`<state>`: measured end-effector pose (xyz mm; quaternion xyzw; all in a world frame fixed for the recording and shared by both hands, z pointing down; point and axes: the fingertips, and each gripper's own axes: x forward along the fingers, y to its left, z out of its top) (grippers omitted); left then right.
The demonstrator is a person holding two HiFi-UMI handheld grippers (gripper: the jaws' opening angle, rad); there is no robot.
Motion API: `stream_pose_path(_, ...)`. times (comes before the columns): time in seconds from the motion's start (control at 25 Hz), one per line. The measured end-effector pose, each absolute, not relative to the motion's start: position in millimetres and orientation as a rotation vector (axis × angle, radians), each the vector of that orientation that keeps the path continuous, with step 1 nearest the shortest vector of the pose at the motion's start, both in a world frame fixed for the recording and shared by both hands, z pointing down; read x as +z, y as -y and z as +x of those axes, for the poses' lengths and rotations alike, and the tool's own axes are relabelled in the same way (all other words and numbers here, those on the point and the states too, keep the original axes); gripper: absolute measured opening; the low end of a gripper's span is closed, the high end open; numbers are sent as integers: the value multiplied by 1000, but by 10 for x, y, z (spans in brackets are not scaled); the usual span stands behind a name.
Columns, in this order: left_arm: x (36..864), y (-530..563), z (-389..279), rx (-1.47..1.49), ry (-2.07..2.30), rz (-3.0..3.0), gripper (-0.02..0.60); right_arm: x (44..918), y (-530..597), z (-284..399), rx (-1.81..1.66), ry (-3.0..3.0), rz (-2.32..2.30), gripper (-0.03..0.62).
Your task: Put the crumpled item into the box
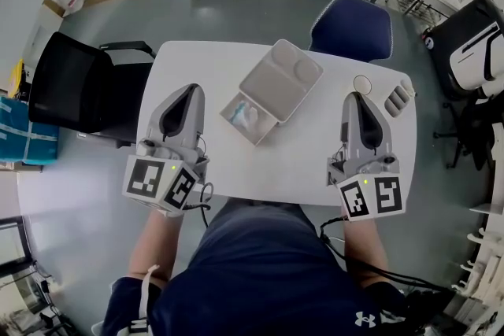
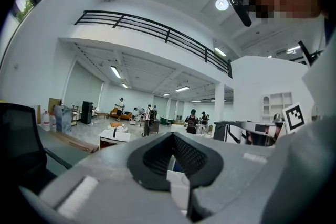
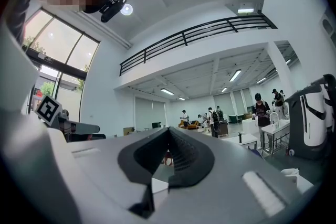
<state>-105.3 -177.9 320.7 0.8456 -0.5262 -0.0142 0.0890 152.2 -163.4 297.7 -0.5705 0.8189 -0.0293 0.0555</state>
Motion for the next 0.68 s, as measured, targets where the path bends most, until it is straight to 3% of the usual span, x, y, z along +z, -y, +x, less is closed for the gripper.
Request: stream_pose_path(0.68,3268,1779,-1068,-13,1553,2520,2,2981,1634,1497,-86,-2490,-1734,2)
